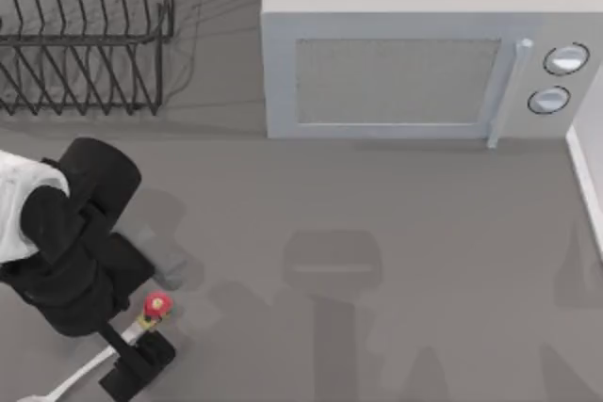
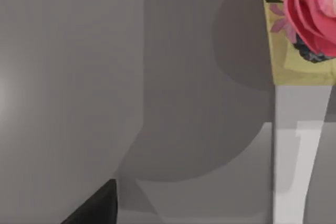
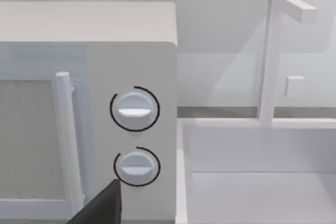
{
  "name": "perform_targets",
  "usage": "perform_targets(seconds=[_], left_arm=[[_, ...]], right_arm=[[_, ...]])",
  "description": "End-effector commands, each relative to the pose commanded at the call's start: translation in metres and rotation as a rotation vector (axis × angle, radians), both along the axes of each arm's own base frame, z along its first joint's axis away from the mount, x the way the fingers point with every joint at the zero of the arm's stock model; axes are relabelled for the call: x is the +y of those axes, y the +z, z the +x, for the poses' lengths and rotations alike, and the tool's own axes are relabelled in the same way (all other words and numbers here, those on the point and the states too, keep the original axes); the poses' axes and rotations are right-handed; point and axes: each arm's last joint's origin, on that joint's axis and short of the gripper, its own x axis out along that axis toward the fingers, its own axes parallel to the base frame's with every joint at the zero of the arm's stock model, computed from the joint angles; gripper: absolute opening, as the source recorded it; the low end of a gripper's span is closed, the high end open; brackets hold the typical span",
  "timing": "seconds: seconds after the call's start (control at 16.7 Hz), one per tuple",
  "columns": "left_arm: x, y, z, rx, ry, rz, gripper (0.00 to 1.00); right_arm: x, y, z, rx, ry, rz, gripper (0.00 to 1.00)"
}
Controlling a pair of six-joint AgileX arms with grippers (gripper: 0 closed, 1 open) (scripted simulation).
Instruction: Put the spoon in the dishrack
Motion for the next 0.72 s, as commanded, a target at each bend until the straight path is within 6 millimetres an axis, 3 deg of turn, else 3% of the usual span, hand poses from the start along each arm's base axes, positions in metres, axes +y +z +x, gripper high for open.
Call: perform_targets(seconds=[0.18, 0.3, 0.48, 0.72], left_arm=[[-0.003, 0.008, 0.005, -0.003, -0.006, -0.001, 0.0], [-0.007, 0.026, 0.013, -0.006, -0.011, -0.003, 0.0], [-0.01, 0.067, 0.022, 0.008, -0.011, 0.003, 0.0], [-0.009, 0.133, 0.019, 0.038, -0.01, 0.015, 0.0]], right_arm=[[0.0, 0.0, 0.0, 0.0, 0.0, 0.0, 1.0], [0.0, 0.0, 0.0, 0.0, 0.0, 0.0, 1.0], [0.0, 0.0, 0.0, 0.0, 0.0, 0.0, 1.0], [0.0, 0.0, 0.0, 0.0, 0.0, 0.0, 1.0]])
